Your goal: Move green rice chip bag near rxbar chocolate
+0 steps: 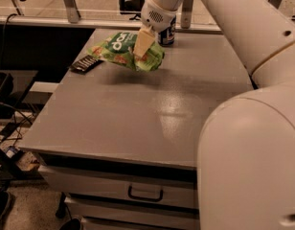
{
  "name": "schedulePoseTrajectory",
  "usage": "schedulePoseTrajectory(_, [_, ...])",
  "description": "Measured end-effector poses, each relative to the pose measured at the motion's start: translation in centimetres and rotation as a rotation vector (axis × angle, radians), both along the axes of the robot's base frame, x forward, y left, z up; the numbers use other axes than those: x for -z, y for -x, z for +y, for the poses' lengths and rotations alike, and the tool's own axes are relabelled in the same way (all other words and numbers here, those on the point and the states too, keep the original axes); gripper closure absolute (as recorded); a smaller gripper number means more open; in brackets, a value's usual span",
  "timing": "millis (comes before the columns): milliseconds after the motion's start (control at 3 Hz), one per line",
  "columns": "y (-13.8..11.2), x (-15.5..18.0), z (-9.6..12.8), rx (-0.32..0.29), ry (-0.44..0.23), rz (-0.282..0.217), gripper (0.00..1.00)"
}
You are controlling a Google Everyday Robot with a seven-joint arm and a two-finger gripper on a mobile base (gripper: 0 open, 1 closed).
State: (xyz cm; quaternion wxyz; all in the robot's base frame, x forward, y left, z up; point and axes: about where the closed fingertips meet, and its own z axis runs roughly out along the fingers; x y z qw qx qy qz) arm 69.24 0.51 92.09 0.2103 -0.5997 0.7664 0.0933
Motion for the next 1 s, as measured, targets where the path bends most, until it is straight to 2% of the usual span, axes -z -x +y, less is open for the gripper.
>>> schedulePoseTrajectory(333, [-0.9, 0.5, 2.4, -0.023, -0.002, 0.005, 0.85])
schedulePoseTrajectory(667, [-1.8, 1.1, 3.6, -0.023, -0.002, 0.013, 0.61])
schedulePoseTrajectory(1000, [-2.5, 1.6, 3.6, -0.001, -0.006, -0.005, 0.38])
